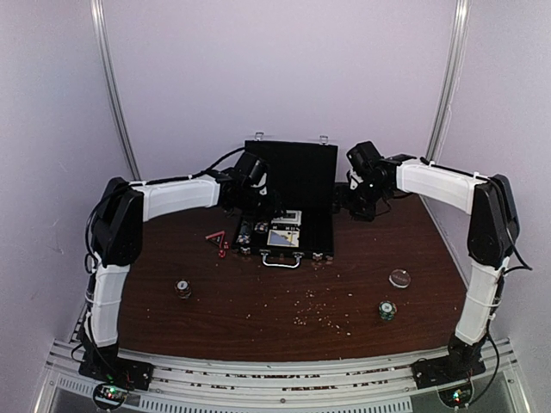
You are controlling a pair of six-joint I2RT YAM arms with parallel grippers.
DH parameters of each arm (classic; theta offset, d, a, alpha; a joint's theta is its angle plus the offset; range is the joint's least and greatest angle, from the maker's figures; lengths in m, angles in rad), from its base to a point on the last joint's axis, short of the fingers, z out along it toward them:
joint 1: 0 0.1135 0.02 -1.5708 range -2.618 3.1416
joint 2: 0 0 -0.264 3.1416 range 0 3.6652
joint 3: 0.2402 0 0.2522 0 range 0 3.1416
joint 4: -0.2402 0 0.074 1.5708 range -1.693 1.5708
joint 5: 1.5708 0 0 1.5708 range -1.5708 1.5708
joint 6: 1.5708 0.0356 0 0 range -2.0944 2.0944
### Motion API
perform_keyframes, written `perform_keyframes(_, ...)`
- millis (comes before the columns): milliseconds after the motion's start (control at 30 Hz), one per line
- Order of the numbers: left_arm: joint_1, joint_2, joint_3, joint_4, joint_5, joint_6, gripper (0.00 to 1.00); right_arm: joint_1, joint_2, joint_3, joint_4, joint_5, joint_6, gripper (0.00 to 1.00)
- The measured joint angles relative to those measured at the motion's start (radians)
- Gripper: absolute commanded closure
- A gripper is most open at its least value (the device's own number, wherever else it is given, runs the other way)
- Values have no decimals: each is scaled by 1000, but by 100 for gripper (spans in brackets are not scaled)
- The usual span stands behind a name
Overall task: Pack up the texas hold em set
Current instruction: Adjust the dice at the slot.
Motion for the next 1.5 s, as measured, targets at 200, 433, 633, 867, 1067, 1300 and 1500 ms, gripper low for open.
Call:
perform_keyframes(200, -3, 62, 56, -85, -46, -19, 54, -18, 13, 56, -29, -13, -69, 26)
perform_keyframes(433, -3, 92, 83, -99, -61, -13, 56, -41, 23, 55, -30, -53, -88, 26)
perform_keyframes(633, -3, 138, 138, -89, -68, 3, 58, -51, 44, 55, -32, -63, -98, 26)
perform_keyframes(867, -3, 185, 177, -93, -94, 10, 59, -60, 62, 55, -42, -73, -112, 27)
perform_keyframes(1067, -3, 205, 197, -107, -109, 10, 61, -67, 64, 55, -46, -80, -113, 27)
perform_keyframes(1300, -3, 242, 231, -130, -127, 9, 62, -71, 66, 55, -47, -86, -113, 27)
perform_keyframes(1500, -3, 245, 237, -132, -134, 9, 62, -71, 68, 52, -47, -88, -113, 27)
